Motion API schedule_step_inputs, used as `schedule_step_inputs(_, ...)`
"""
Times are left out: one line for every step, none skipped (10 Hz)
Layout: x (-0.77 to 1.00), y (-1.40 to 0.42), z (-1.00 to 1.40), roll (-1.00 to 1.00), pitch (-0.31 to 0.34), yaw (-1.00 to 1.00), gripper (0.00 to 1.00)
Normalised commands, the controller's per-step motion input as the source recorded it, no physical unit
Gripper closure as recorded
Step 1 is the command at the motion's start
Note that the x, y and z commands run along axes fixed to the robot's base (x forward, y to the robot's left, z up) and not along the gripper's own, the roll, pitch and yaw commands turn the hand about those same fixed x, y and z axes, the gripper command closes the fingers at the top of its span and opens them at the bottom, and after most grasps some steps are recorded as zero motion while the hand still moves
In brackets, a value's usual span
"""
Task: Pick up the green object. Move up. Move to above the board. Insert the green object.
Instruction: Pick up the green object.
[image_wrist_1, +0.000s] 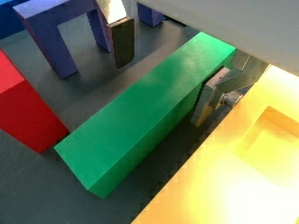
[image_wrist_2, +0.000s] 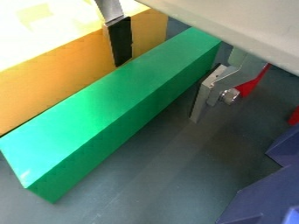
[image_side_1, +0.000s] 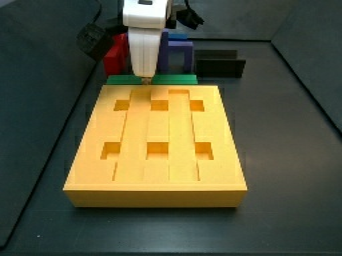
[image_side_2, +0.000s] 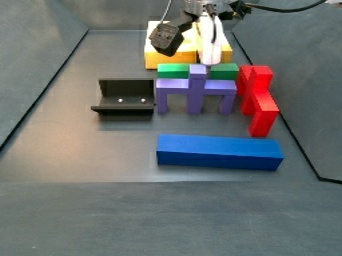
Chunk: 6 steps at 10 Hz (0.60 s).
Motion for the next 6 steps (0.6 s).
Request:
schedule_step_inputs(0.0,0.0,0.11,0.01,0.043,-0.08,0.0)
schedule_step_inputs(-0.02,0.0,0.0,0.0,0.0,0.0,0.0)
schedule_step_inputs(-0.02,0.0,-0.11,0.0,-0.007,0.0,0.0)
schedule_step_inputs(-0.08,0.0,-0.18,0.0,-0.036,0.0,0.0)
schedule_step_inputs(0.0,0.0,-0.03,0.0,0.0,0.0,0.0)
schedule_step_inputs(0.0,0.0,0.0,0.0,0.0,0.0,0.0)
